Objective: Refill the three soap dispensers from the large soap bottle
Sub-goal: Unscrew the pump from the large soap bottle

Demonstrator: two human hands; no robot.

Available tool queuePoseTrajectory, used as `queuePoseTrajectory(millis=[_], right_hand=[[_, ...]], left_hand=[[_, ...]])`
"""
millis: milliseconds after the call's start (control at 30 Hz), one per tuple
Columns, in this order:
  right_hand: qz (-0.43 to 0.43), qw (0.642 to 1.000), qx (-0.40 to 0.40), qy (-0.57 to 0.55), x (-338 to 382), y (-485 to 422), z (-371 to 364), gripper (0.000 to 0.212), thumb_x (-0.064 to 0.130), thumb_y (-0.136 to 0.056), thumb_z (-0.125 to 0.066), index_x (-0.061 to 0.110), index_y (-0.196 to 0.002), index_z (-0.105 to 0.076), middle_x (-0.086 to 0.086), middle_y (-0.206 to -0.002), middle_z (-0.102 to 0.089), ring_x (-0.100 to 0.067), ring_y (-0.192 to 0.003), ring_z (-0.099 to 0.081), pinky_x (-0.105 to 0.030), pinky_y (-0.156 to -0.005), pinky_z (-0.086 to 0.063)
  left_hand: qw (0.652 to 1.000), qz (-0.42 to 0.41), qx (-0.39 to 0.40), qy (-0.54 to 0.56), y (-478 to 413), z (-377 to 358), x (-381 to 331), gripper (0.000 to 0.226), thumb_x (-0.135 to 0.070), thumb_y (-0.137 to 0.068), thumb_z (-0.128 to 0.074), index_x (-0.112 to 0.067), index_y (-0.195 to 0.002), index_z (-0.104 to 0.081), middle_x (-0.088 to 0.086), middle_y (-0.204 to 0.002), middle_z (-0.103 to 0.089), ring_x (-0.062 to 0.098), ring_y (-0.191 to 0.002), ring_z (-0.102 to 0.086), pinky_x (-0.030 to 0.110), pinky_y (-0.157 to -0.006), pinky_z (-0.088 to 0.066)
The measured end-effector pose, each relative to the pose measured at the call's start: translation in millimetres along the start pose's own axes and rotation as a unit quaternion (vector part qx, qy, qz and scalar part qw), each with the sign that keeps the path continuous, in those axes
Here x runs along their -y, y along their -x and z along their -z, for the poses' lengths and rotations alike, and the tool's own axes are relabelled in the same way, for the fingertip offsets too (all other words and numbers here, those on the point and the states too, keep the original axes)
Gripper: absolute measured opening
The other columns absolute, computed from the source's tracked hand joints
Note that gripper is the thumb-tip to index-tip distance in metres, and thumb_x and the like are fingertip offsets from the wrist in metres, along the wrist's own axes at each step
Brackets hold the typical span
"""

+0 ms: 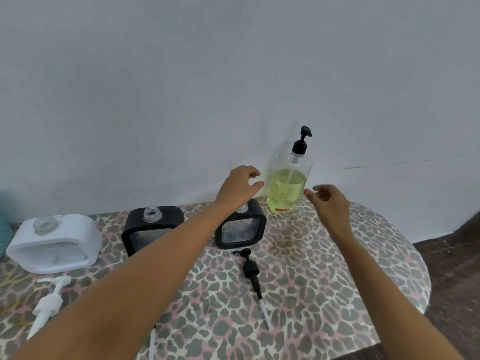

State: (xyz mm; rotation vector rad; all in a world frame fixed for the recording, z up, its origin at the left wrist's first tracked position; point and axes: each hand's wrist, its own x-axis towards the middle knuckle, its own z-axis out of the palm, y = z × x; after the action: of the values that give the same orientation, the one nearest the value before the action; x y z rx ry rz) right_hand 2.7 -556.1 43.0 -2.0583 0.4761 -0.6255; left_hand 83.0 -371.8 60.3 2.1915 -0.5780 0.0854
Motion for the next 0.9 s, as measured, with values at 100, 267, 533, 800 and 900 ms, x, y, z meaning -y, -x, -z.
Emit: queuePoseTrajectory(millis=[100,267,533,800,900], right_hand=[[0.014,1.0,-0.007,-0.021,-4.1,-37.8,2.8,0.042,0.025,-0.08,-0.07,0.006,-0.114,-0.056,-0.009,-0.103,-0.057,-0.016,-0.092,-0.051,-0.031,-0.084,-0.046],[-0.012,0.991,0.113,-0.07,-13.1,-78.5,-6.1,0.067,0.02,-0.079,-0.071,0.009,-0.136,-0.037,-0.007,-0.137,-0.043,-0.016,-0.124,-0.041,-0.026,-0.095,-0.037],[-0.021,0.955,0.282,-0.084,-33.0,-106.1,-19.8,0.055,0.01,-0.076,-0.071,0.009,-0.125,-0.047,0.001,-0.12,-0.058,-0.015,-0.117,-0.052,-0.03,-0.094,-0.045],[-0.026,0.961,0.24,-0.135,-37.3,-94.7,-21.3,0.062,0.003,-0.072,-0.074,0.005,-0.126,-0.044,-0.011,-0.117,-0.061,-0.021,-0.105,-0.061,-0.024,-0.082,-0.053],[-0.003,0.969,0.215,-0.122,-30.6,-82.2,-11.9,0.059,0.001,-0.069,-0.075,0.005,-0.122,-0.049,-0.01,-0.112,-0.064,-0.017,-0.097,-0.064,-0.016,-0.074,-0.054]], left_hand=[[1.0,0.0,0.03,-0.008,-22.4,-7.8,-8.1,0.039,-0.022,-0.085,-0.062,-0.007,-0.12,-0.053,0.011,-0.121,-0.057,0.022,-0.113,-0.053,0.027,-0.092,-0.04],[0.993,0.059,0.099,0.033,-52.5,-20.4,-15.3,0.066,-0.026,-0.082,-0.066,-0.01,-0.136,-0.032,0.014,-0.136,-0.043,0.025,-0.125,-0.043,0.03,-0.097,-0.036],[0.978,0.095,0.149,0.111,-73.0,-39.2,-12.2,0.071,-0.029,-0.083,-0.065,-0.014,-0.14,-0.026,0.008,-0.143,-0.038,0.023,-0.129,-0.04,0.029,-0.1,-0.035],[0.981,0.091,0.093,0.147,-66.5,-53.6,-20.8,0.061,-0.019,-0.076,-0.073,-0.006,-0.127,-0.043,0.011,-0.128,-0.049,0.026,-0.115,-0.051,0.041,-0.097,-0.046],[0.981,0.069,0.087,0.16,-56.9,-50.4,-29.1,0.055,-0.011,-0.074,-0.074,-0.003,-0.121,-0.048,0.013,-0.125,-0.053,0.026,-0.113,-0.055,0.038,-0.097,-0.046]])
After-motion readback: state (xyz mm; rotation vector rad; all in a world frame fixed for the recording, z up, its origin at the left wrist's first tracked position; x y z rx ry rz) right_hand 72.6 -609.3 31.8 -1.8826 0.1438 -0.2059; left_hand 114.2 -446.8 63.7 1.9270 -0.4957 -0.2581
